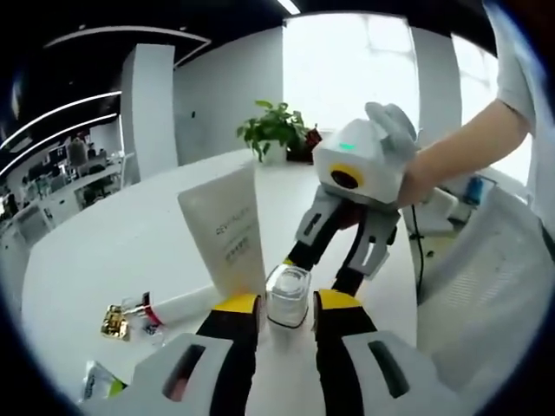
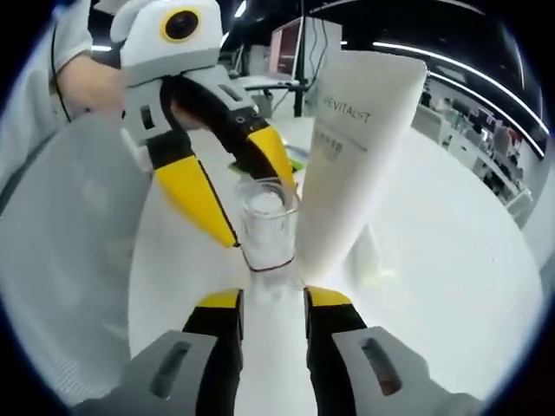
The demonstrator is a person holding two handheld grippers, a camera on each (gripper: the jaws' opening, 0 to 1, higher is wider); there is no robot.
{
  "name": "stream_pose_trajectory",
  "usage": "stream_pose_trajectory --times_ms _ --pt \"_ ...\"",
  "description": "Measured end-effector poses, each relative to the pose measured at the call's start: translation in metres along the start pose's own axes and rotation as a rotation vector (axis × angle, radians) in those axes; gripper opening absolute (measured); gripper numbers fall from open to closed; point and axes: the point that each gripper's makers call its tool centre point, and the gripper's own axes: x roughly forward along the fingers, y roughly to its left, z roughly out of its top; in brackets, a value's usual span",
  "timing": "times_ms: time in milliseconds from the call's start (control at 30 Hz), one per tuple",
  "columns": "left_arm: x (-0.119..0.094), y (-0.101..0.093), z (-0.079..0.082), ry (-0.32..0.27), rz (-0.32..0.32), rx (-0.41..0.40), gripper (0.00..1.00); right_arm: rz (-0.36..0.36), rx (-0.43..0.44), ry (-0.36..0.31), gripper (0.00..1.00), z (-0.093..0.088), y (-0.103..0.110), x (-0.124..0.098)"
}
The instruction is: Arrange the skincare products in the storage area until every visible bottle or jar stands upright without overlapping.
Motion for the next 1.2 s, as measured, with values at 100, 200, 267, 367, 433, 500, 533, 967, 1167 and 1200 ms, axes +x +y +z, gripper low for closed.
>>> stream_pose_trajectory --times_ms 100,200,267,367,433,500,533,967,1167,1200 --pt "-0.006 0.002 0.002 -0.004 0.01 -0.003 0.24 -0.017 0.017 -0.003 0.32 0.002 0.002 -0.007" --pt "-0.011 0.003 0.002 -0.001 0.023 -0.002 0.27 -0.034 0.031 -0.01 0.35 0.005 0.003 -0.012" --pt "-0.016 0.003 0.004 -0.001 0.036 -0.004 0.3 -0.052 0.063 -0.026 0.39 0.008 0.005 -0.017" --pt "-0.023 0.004 0.005 -0.012 0.054 -0.017 0.33 -0.073 0.091 -0.039 0.49 0.011 0.01 -0.022" --pt "-0.029 0.003 0.007 -0.012 0.07 -0.025 0.35 -0.085 0.103 -0.038 0.54 0.008 0.012 -0.024" --pt "-0.033 0.003 0.004 -0.008 0.085 -0.031 0.37 -0.093 0.106 -0.039 0.56 0.01 0.016 -0.026" --pt "-0.035 0.004 0.002 -0.006 0.092 -0.035 0.39 -0.095 0.107 -0.039 0.57 0.012 0.02 -0.029" --pt "-0.074 -0.002 -0.003 0.01 0.15 -0.061 0.48 -0.199 0.164 -0.053 0.67 0.018 0.035 -0.046" --pt "-0.097 -0.002 -0.016 0.021 0.193 -0.082 0.51 -0.21 0.192 -0.084 0.72 0.021 0.053 -0.061" --pt "-0.1 -0.003 -0.018 0.024 0.196 -0.08 0.52 -0.21 0.199 -0.084 0.73 0.019 0.054 -0.062"
